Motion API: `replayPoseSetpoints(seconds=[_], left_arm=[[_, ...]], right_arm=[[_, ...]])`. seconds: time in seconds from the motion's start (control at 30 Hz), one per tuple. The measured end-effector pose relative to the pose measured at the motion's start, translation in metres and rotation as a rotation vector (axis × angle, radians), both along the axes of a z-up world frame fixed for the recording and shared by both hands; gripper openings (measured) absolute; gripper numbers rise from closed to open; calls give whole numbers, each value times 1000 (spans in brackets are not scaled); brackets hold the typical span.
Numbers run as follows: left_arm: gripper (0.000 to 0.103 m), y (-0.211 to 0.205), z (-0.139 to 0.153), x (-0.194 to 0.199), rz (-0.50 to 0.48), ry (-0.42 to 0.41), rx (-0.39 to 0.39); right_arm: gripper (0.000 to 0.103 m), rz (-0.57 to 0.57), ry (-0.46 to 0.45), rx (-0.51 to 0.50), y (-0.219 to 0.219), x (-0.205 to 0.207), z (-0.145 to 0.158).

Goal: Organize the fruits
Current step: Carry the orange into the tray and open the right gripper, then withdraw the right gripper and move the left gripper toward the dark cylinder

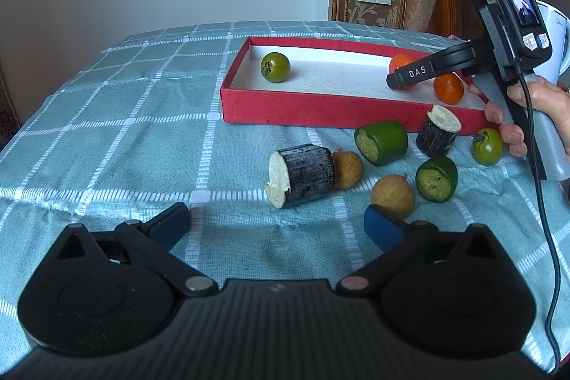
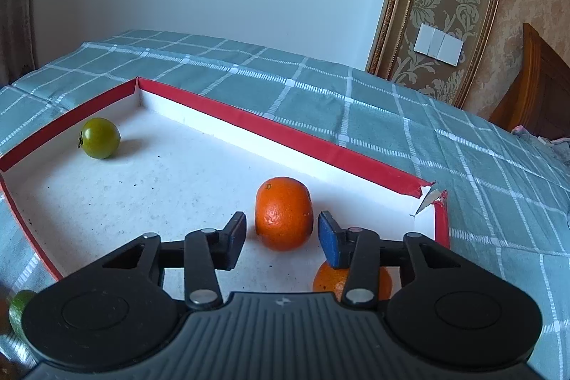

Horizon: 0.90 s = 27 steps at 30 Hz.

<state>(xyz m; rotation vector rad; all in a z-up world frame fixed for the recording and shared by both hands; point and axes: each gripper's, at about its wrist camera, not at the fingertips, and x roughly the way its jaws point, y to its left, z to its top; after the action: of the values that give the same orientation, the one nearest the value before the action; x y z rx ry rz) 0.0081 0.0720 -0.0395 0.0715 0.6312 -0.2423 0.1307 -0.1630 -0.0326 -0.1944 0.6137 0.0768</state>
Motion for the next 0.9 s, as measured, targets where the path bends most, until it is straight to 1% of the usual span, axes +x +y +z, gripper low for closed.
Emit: replayPoseSetpoints(seconds=[0.07, 0.1, 0.3, 0.43, 0.63, 0.77, 0.8, 0.9], left_arm=[[103, 0, 0, 0, 0, 0, 0], [103, 0, 0, 0, 0, 0, 0], [103, 0, 0, 0, 0, 0, 0], [103, 0, 0, 0, 1, -1, 1], [103, 0, 0, 0, 2, -1, 2], [103, 0, -1, 0, 6, -2, 2], [103, 1, -1, -1, 19, -3, 1], [103, 4, 0, 0, 65, -4, -13]], right_arm=[[63, -2, -17, 0, -1, -5, 1], [64, -2, -23, 4, -1, -8, 2], [64, 4, -64, 27, -6, -27, 7], [64, 4, -122, 41, -14, -56, 13], [64, -14, -158, 48, -28, -96, 12], [65, -27, -177, 82, -42, -122, 13], [67, -32, -180, 90, -46, -128, 13], [68, -43, -178, 99, -56, -144, 9]])
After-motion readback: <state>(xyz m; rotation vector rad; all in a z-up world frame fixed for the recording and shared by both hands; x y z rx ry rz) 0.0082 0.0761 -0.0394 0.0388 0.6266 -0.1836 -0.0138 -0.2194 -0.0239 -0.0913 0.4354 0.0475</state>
